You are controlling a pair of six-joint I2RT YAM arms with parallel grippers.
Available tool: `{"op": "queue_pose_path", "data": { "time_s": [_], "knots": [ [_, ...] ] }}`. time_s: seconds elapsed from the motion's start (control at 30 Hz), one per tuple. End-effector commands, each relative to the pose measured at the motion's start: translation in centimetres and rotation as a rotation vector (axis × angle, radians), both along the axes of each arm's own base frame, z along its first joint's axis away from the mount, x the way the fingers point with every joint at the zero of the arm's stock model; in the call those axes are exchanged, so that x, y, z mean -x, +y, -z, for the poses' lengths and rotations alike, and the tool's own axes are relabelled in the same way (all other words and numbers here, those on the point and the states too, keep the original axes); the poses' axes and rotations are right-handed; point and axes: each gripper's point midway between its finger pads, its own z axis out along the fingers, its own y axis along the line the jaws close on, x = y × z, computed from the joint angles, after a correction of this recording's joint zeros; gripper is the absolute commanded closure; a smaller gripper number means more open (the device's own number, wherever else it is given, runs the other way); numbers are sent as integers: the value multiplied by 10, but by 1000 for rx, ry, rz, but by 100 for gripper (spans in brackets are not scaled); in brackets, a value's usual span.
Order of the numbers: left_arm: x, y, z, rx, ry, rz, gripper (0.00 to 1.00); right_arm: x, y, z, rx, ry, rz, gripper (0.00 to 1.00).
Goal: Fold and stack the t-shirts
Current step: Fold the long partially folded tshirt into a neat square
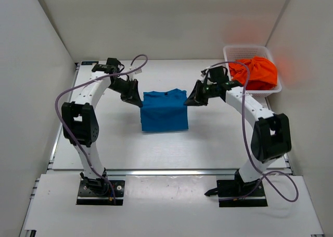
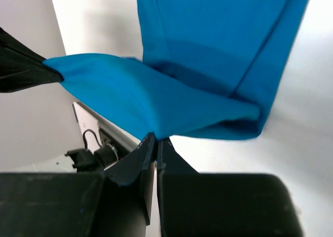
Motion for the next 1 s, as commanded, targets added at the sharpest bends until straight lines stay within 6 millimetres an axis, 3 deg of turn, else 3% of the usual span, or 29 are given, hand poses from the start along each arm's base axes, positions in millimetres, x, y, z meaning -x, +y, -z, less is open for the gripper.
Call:
{"op": "queue_pose_path", "data": {
  "time_s": [0.0,0.17,0.47,0.87,0.97],
  "knots": [
    [-35,-6,-20,28,-105,-28,90,-32,5,-13,-7,-89,-49,100],
    [-74,-4,-11,29,-124,-74,90,-70,-1,-9,-4,-68,-28,100],
    [-100,-5,31,19,-51,-109,89,-102,-10,21,-3,4,0,100],
    [-136,14,55,-1,-40,-211,88,-163,-5,50,-48,23,7,100],
    [-140,16,65,-16,-25,-229,85,-171,-4,61,-45,42,2,91]
  ]
}}
